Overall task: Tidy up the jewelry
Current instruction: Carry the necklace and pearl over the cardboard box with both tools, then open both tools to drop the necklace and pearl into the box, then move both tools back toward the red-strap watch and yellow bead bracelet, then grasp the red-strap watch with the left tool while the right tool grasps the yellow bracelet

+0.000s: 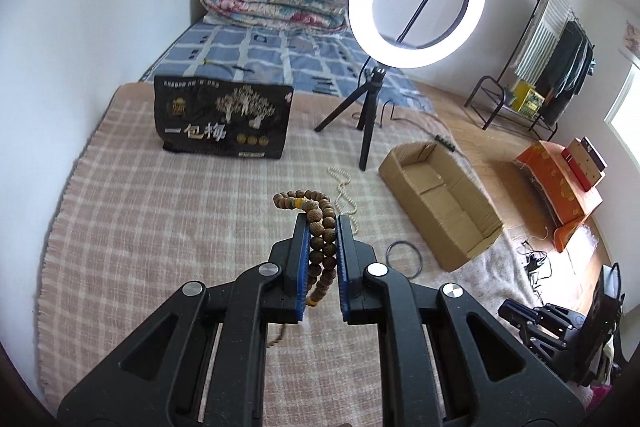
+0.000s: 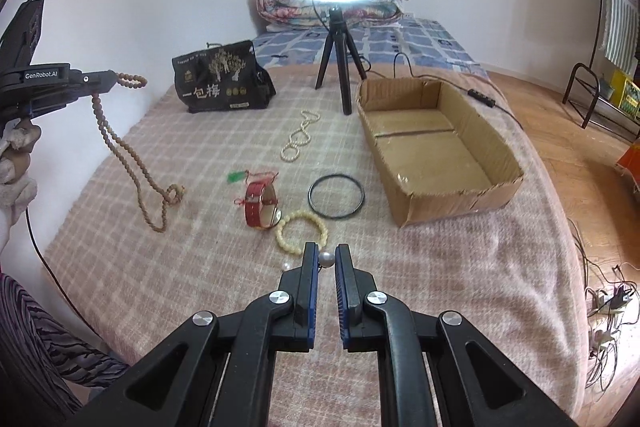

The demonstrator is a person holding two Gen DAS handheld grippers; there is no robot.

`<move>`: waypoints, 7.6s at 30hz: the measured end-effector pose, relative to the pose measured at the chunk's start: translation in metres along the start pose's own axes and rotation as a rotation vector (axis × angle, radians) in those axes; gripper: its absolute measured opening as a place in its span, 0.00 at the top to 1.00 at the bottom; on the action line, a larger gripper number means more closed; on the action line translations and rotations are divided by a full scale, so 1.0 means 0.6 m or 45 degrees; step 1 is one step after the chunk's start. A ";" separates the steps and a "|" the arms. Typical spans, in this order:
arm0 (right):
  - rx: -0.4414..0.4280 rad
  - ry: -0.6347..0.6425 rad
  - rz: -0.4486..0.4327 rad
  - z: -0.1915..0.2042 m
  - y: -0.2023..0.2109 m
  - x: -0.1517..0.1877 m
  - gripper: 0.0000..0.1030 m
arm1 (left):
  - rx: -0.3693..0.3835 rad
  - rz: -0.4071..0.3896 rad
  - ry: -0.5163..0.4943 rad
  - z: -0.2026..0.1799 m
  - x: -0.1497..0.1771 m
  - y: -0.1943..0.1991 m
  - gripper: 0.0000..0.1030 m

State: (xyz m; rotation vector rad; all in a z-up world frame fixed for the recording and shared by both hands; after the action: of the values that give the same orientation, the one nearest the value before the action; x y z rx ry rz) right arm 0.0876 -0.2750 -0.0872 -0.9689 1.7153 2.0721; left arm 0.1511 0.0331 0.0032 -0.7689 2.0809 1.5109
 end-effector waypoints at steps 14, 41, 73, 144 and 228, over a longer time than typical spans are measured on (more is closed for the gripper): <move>0.024 0.008 -0.064 -0.046 0.022 -0.065 0.94 | 0.043 -0.120 -0.161 -0.122 -0.134 0.044 0.90; 0.108 -0.097 -0.034 -0.202 -0.047 -0.117 0.94 | 0.178 -0.125 -0.297 -0.360 -0.253 -0.146 0.90; 0.123 -0.225 0.082 -0.301 -0.164 -0.104 0.94 | 0.076 0.106 -0.349 -0.394 -0.172 -0.411 0.90; 0.111 -0.147 0.021 -0.095 -0.049 -0.045 0.11 | -0.046 0.231 -0.119 -0.085 0.017 -0.168 0.45; -0.110 -0.088 0.304 -0.001 -0.243 0.000 0.95 | -0.083 0.478 -0.141 -0.101 0.153 -0.303 0.82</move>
State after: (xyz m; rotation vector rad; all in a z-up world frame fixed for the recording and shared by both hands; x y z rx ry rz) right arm 0.1754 -0.2383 -0.1980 -0.7360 1.7946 2.3159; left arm 0.2027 -0.0851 -0.1659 -0.3152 2.1866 1.7774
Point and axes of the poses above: each gripper's, at about its wrist camera, not at the fingertips, and y roughly against the way its jaws point, z to its left, x to its underside, the point moved 2 cm from there along -y, roughly the way its jaws point, and after that the axes turned 3 degrees about y, right-handed, at the moved point
